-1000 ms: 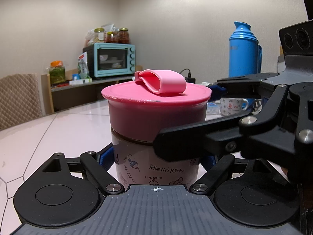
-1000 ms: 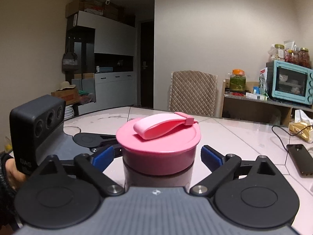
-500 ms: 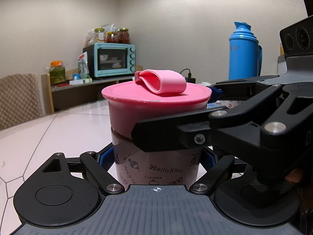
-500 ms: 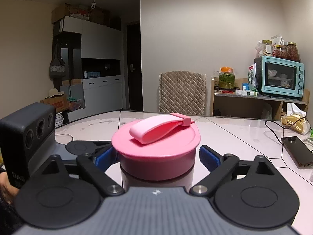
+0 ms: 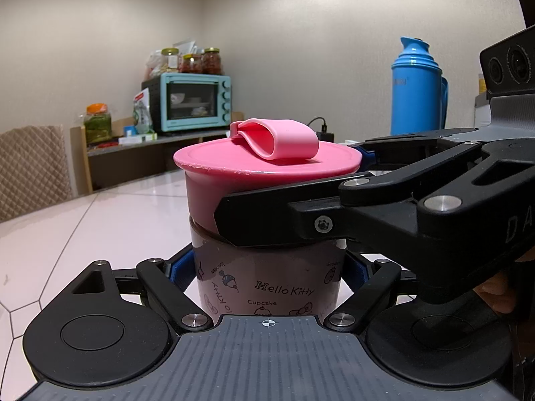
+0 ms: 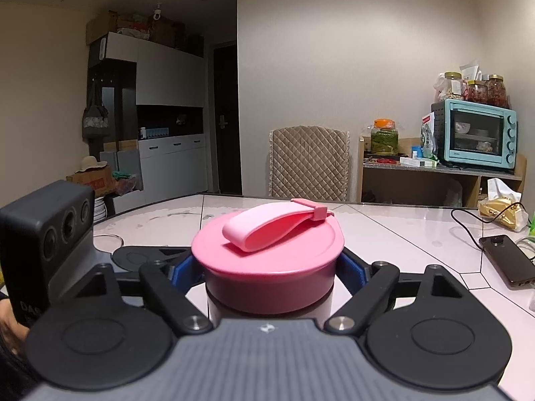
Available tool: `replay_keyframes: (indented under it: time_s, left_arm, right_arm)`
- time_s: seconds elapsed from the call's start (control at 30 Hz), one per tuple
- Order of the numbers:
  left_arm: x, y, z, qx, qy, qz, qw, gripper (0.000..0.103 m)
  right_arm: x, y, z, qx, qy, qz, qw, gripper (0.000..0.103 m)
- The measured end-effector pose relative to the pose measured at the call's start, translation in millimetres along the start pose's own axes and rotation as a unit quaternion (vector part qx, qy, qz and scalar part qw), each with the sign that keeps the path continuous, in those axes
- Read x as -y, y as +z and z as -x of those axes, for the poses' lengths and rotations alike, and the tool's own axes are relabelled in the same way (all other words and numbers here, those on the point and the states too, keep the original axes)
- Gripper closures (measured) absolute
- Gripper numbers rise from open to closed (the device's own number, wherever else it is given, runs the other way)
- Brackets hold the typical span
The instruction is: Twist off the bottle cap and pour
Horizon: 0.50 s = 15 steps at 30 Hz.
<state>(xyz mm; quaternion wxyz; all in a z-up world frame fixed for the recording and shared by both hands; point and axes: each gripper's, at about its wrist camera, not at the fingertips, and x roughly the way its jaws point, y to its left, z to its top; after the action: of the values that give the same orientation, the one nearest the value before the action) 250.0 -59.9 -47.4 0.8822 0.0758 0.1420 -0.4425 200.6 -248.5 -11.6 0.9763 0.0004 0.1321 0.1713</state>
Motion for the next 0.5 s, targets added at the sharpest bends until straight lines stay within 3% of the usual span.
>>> replay_keyframes:
  time_s: [0.27,0.5]
  left_arm:
    - [0,0,0,0.000,0.000,0.000,1.0000,0.013]
    - [-1,0,0,0.000,0.000,0.000,1.0000,0.013]
  right_arm:
    - [10,1,1,0.001,0.039,0.013,0.999,0.018]
    - [37,9,-6,-0.008,0.131,0.040,0.991,0.018]
